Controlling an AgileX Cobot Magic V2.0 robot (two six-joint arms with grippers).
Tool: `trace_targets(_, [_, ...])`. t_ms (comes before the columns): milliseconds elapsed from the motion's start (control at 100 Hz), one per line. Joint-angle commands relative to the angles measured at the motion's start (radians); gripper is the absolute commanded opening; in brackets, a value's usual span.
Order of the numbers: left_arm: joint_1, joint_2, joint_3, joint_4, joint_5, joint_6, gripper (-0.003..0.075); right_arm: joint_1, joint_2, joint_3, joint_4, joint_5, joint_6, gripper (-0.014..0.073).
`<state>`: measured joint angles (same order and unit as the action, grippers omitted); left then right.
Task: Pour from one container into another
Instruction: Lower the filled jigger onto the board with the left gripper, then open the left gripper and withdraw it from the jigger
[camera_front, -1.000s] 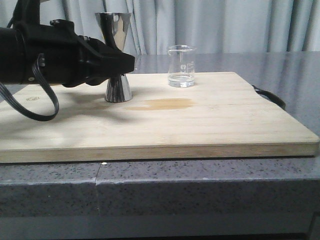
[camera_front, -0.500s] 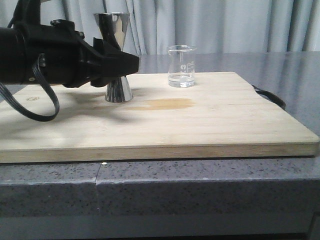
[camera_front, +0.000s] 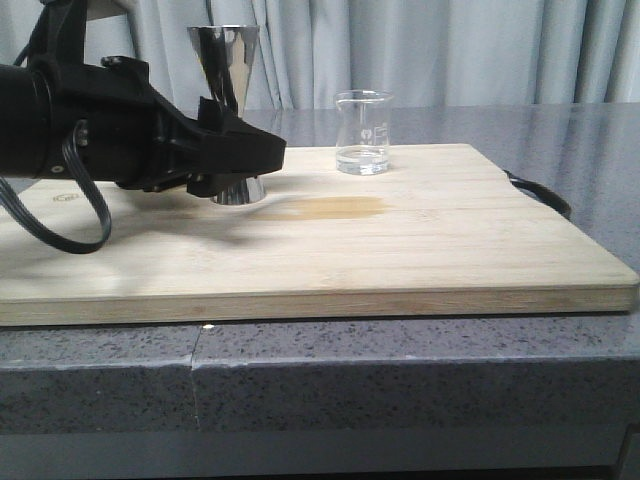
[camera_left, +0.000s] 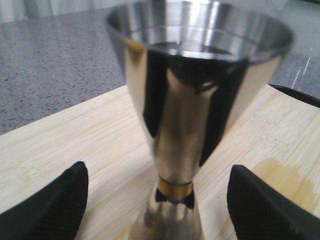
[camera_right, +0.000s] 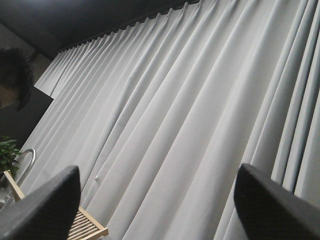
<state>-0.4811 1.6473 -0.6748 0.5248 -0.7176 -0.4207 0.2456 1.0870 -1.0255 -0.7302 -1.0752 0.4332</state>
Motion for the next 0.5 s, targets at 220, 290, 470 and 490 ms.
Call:
trace_targets(220, [0.002, -0.174, 0.018, 0.034, 0.007, -0.101, 0.0538, -0.001, -0.020, -0.034, 0.041, -0.006, -0.003, 0.0562])
trace_targets(290, [0.002, -0.213, 0.038, 0.074, 0.030, -0.152, 0.0538, -0.001, -0.020, -0.034, 0.041, -0.004, -0.003, 0.0562])
trace_targets(470, [0.002, -0.341, 0.094, 0.129, 0.162, -0.189, 0.0537, -0.001, -0.020, -0.034, 0.043, 0.061, -0.003, 0.0562])
trace_targets(490, [0.002, -0.360, 0.097, 0.129, 0.180, -0.189, 0.0537, -0.001, -0.020, -0.034, 0.045, 0.081, -0.003, 0.0562])
